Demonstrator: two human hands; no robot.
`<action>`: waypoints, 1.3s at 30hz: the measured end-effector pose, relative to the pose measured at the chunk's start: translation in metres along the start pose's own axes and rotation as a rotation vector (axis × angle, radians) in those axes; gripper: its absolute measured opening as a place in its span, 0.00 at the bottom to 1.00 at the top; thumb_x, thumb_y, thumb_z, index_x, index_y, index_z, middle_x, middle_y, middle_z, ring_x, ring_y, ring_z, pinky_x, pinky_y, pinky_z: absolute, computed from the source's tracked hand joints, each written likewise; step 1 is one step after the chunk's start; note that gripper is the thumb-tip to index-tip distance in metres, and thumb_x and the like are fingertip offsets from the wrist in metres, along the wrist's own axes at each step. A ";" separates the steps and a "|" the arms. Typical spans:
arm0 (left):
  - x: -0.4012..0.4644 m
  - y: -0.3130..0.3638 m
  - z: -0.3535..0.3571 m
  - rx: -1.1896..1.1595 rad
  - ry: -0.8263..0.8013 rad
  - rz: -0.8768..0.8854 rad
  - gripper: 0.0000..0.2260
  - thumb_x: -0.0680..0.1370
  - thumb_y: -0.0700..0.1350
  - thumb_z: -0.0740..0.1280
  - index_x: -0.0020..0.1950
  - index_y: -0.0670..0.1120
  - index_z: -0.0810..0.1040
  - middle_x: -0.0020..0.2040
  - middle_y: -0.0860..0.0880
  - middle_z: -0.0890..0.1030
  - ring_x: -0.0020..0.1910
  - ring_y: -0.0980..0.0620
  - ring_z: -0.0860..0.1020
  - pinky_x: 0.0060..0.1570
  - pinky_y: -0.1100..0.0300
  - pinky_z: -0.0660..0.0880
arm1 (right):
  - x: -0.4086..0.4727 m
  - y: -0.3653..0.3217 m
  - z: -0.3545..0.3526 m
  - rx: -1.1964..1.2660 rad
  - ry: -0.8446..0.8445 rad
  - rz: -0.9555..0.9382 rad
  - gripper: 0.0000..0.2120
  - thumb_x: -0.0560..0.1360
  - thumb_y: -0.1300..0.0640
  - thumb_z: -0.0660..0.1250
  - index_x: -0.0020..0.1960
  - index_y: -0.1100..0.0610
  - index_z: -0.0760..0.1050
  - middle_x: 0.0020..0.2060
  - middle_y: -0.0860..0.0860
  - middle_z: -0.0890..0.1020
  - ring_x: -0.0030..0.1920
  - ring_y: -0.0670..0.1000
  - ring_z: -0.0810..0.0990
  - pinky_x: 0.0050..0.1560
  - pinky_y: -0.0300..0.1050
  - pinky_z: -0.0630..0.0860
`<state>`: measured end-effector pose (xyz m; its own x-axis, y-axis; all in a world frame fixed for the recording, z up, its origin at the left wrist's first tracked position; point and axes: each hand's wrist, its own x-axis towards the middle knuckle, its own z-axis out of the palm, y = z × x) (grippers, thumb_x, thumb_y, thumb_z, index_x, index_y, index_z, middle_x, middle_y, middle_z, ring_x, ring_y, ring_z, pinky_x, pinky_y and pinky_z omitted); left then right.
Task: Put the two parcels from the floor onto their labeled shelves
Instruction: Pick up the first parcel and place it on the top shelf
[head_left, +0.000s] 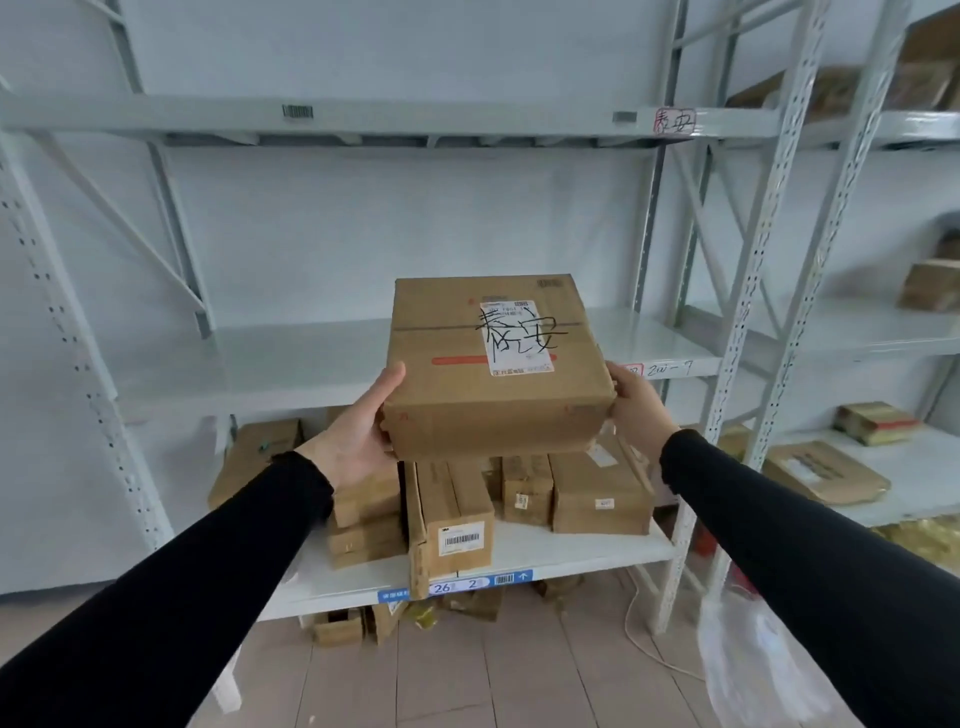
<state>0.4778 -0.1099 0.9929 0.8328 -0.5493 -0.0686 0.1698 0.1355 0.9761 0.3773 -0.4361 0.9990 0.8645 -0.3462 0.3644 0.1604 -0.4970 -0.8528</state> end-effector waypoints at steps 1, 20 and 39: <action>0.009 0.007 0.001 -0.004 0.001 0.013 0.24 0.79 0.66 0.67 0.73 0.60 0.78 0.71 0.47 0.82 0.71 0.42 0.77 0.74 0.37 0.70 | 0.012 -0.002 -0.001 -0.002 0.017 -0.023 0.27 0.77 0.76 0.53 0.64 0.53 0.77 0.50 0.49 0.83 0.45 0.36 0.82 0.40 0.28 0.77; 0.143 0.225 0.086 -0.254 -0.004 0.452 0.11 0.79 0.56 0.69 0.58 0.54 0.82 0.54 0.49 0.89 0.58 0.42 0.85 0.59 0.33 0.80 | 0.187 -0.095 -0.106 -0.430 0.289 -0.195 0.15 0.80 0.63 0.57 0.62 0.53 0.75 0.56 0.50 0.80 0.40 0.44 0.75 0.46 0.44 0.71; 0.315 0.370 0.191 -0.143 0.006 0.608 0.14 0.70 0.57 0.74 0.52 0.54 0.85 0.63 0.49 0.88 0.61 0.44 0.86 0.62 0.34 0.78 | 0.394 -0.102 -0.236 -0.722 0.387 -0.325 0.18 0.79 0.60 0.59 0.68 0.53 0.73 0.60 0.51 0.80 0.57 0.55 0.79 0.58 0.52 0.76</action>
<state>0.7022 -0.3903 1.3723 0.8054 -0.3344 0.4894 -0.2675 0.5318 0.8035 0.5889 -0.7101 1.3178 0.5853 -0.2809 0.7606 -0.0831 -0.9539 -0.2883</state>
